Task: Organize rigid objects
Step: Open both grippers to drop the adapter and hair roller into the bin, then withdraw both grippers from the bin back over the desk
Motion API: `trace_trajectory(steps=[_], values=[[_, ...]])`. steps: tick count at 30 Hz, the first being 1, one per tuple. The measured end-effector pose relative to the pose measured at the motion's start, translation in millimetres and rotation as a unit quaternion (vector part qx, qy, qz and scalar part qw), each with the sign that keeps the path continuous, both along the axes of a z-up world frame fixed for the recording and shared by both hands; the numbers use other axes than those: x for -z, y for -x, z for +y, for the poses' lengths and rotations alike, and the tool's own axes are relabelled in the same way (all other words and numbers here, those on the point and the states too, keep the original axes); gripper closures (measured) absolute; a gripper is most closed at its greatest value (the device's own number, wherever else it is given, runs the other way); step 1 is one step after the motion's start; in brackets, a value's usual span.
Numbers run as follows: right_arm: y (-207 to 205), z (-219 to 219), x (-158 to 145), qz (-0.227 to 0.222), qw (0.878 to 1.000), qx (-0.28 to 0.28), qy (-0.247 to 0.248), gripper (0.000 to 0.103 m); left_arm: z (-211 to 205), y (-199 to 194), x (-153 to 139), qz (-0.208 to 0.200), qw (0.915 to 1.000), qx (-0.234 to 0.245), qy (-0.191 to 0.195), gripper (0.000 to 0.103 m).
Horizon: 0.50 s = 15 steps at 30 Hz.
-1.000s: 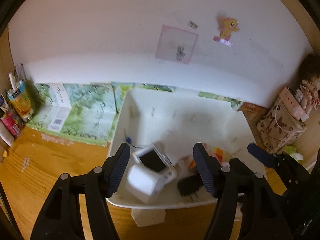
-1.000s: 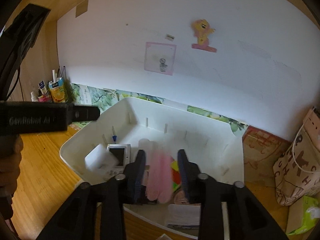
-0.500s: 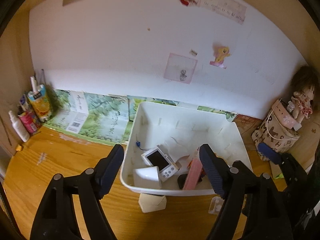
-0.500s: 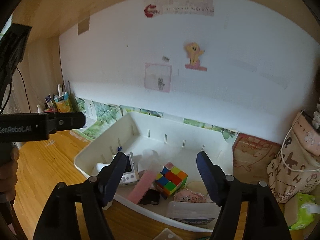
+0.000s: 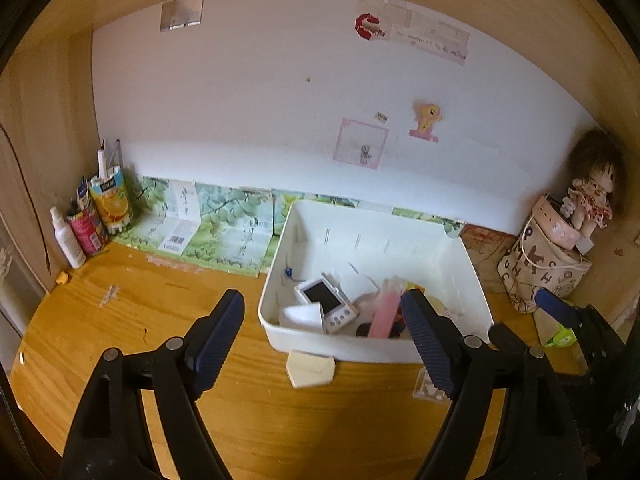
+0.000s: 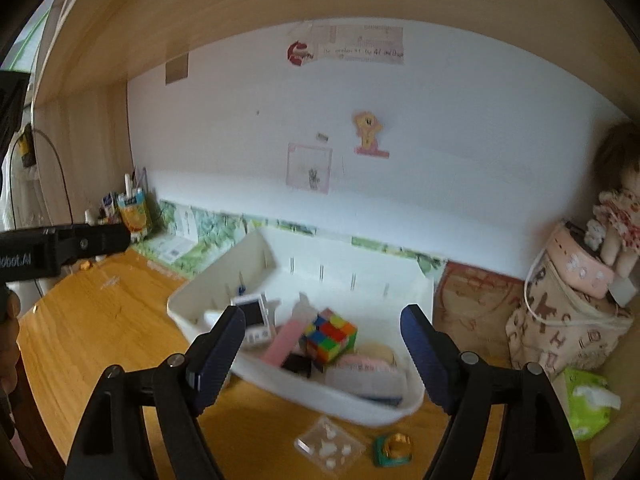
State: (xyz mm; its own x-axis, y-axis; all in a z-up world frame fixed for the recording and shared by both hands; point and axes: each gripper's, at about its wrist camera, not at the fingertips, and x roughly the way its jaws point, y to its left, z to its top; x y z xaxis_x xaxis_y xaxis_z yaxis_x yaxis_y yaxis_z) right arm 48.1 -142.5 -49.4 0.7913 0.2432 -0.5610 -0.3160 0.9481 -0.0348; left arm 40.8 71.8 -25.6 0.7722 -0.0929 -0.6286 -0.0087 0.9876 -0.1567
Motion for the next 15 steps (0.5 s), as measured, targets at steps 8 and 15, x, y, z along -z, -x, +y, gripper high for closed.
trace_trajectory(steps=[8, 15], values=[[35.6, -19.8, 27.2, 0.049, 0.999, 0.004, 0.015, 0.022, -15.0, 17.3, 29.2, 0.049, 0.9988, 0.002, 0.009, 0.019], [56.2, -39.2, 52.0, 0.091, 0.995, 0.019, 0.021, 0.022, -38.6, 22.8, 44.0, 0.096, 0.9936, 0.057, -0.016, 0.019]])
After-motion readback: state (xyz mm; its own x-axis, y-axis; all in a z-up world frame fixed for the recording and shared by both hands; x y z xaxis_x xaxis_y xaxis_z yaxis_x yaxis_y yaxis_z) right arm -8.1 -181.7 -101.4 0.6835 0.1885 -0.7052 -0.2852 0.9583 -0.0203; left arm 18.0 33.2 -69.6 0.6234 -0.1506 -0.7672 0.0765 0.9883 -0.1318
